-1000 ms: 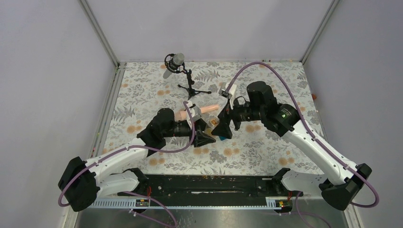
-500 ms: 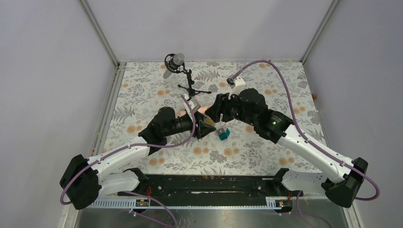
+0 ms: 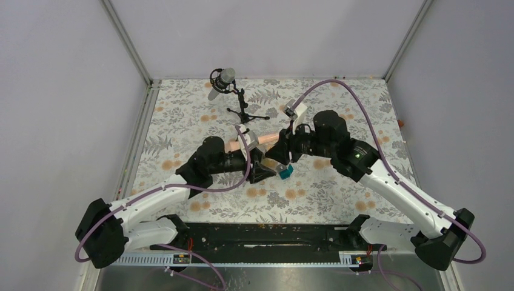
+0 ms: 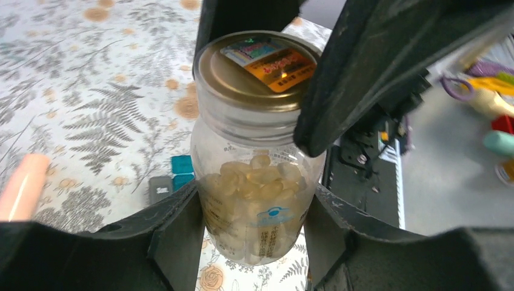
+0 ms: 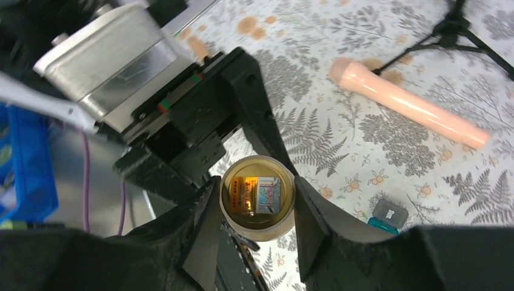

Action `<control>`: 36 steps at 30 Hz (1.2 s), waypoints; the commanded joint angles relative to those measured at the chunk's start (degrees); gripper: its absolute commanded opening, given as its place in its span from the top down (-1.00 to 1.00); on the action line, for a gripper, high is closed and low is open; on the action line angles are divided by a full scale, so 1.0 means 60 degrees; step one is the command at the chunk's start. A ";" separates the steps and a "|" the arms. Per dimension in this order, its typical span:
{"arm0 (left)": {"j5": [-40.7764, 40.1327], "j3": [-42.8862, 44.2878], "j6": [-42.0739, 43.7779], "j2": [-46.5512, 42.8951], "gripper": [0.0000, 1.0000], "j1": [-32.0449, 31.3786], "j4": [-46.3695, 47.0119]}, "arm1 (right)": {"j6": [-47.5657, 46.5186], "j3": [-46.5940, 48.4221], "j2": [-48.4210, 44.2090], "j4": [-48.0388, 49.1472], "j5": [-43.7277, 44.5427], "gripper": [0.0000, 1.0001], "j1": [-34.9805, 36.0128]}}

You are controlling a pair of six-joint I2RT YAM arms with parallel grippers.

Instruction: Sort the pills into containers

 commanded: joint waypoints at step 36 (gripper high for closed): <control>0.0544 0.0600 0.0831 0.0205 1.00 0.0071 -0.0334 | -0.0883 0.1203 0.0233 -0.1234 -0.0073 0.76 -0.0192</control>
